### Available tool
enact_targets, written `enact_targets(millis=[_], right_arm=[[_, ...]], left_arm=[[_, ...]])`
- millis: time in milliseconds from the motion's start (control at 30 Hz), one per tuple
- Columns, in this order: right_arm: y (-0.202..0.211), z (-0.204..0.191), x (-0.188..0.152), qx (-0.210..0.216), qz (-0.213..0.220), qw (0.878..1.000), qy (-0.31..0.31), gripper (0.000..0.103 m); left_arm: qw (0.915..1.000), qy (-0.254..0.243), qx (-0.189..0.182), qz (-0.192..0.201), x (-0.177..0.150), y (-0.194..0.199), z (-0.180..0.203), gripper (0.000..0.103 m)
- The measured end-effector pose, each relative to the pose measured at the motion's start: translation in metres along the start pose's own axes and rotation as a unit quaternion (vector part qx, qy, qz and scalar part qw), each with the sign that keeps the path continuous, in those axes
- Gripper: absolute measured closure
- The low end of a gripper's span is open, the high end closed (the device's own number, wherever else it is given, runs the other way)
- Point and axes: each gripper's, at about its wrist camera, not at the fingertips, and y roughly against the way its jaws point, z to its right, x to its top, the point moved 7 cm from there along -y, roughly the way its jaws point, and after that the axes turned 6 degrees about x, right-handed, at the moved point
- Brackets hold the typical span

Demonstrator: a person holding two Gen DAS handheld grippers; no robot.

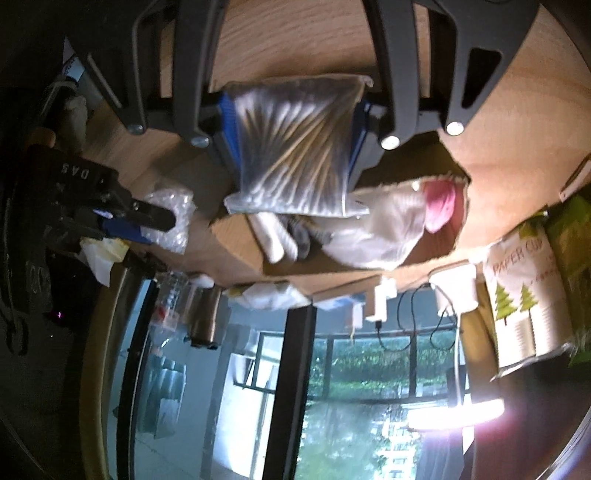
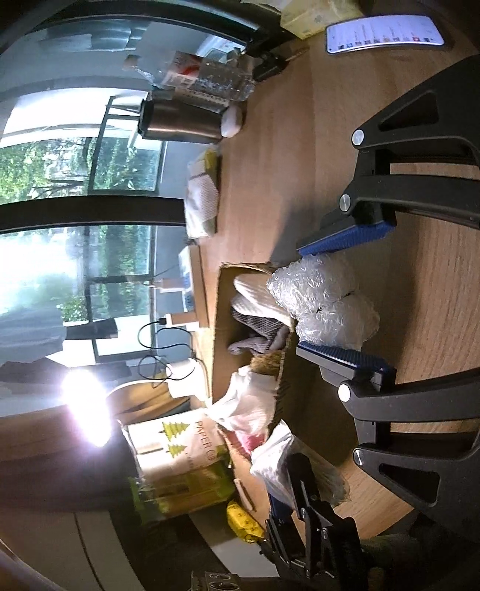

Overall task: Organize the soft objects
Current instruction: 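Carry the swab bag with the left tool while the right carries the plastic bag over the box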

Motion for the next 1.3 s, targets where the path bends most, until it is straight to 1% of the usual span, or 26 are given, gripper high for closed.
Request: enact_targets(millis=[367, 767, 1133, 1300], right_arm=[[0.001, 0.014, 0.018, 0.011, 0.020, 1.000, 0.007, 0.052], [-0.009, 0.026, 0.032, 0.024, 0.027, 0.999, 0.008, 0.052], [-0.024, 0.030, 0.043, 0.031, 0.022, 0.999, 0.013, 0.052], [-0.036, 0.028, 0.047, 0.036, 0.016, 0.999, 0.016, 0.052]], left_arm=[[0.9997, 0.000, 0.000, 0.023, 0.032, -0.016, 0.017, 0.054], [0.9995, 0.008, 0.004, 0.030, 0.053, -0.043, 0.022, 0.054], [0.9995, 0.022, 0.001, 0.021, 0.059, -0.071, 0.019, 0.054], [0.9996, 0.025, -0.002, 0.009, 0.058, -0.087, 0.017, 0.054]])
